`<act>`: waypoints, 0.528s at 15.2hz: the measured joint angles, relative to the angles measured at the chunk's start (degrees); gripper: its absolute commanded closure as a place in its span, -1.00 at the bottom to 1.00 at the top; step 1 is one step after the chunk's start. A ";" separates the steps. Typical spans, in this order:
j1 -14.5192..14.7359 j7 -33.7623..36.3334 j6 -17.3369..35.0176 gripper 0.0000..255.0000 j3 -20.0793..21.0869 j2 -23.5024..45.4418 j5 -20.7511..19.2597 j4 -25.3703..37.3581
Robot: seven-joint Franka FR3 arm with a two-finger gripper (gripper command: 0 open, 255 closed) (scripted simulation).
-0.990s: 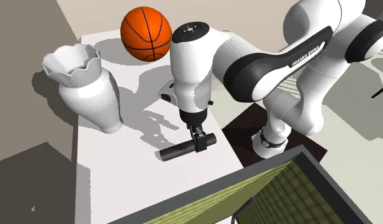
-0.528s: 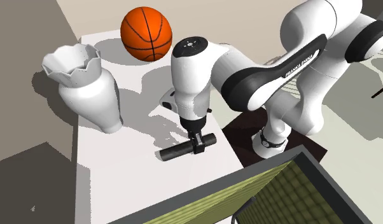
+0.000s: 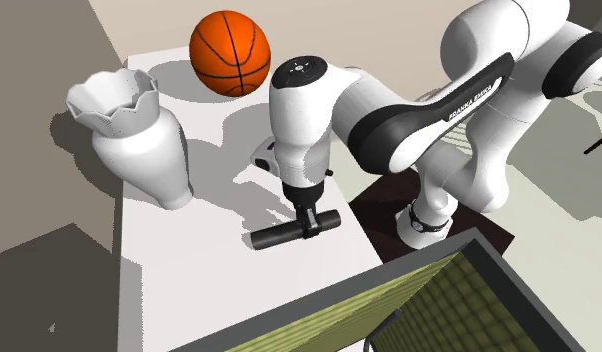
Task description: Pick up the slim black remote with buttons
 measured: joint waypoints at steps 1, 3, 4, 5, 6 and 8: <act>0.00 -0.03 0.00 1.00 -0.01 -0.01 0.00 0.00; 0.06 0.06 -0.99 1.00 0.07 -0.04 0.04 0.76; 0.06 0.05 -1.65 1.00 0.05 -0.04 0.04 1.39; 0.07 0.02 -2.30 1.00 0.03 0.16 0.07 2.20; 0.11 0.14 -3.22 1.00 0.10 0.16 0.09 3.12; 0.12 0.09 -4.65 1.00 0.04 0.51 0.14 4.90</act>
